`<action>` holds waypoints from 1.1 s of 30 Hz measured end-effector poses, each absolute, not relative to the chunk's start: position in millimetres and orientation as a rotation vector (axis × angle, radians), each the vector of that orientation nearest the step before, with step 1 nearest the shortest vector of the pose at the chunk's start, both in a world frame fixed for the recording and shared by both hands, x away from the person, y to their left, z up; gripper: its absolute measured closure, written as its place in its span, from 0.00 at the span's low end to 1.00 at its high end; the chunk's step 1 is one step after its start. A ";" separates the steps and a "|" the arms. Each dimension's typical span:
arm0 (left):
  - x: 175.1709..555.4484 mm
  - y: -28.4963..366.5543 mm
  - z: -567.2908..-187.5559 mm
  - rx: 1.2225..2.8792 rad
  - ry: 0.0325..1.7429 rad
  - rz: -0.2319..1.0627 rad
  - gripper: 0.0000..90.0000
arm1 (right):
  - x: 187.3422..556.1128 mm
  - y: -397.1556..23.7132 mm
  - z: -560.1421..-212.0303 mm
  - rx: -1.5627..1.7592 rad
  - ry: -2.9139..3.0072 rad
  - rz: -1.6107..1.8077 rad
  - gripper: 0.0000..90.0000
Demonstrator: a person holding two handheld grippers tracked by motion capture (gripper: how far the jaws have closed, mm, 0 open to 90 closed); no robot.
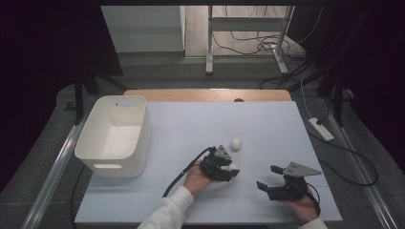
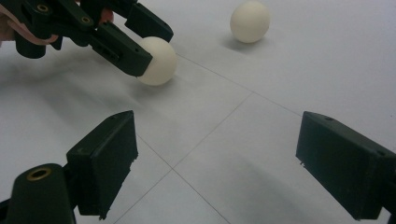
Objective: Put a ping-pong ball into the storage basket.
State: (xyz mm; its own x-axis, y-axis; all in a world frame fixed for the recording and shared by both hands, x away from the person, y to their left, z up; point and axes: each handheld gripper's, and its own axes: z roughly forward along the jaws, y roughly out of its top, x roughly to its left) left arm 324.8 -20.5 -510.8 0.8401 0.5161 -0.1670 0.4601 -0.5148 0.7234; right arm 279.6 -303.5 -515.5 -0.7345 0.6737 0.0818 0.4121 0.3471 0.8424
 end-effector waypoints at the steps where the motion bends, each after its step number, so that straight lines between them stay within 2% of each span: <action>1: 324.3 -19.7 -509.4 2.193 0.709 0.091 0.56 | 279.6 -303.5 -515.4 0.970 2.334 1.334 0.14; 33: 314.5 6.5 -480.8 2.108 0.726 0.170 0.56 | 279.7 -303.6 -515.2 0.965 2.332 1.332 0.14</action>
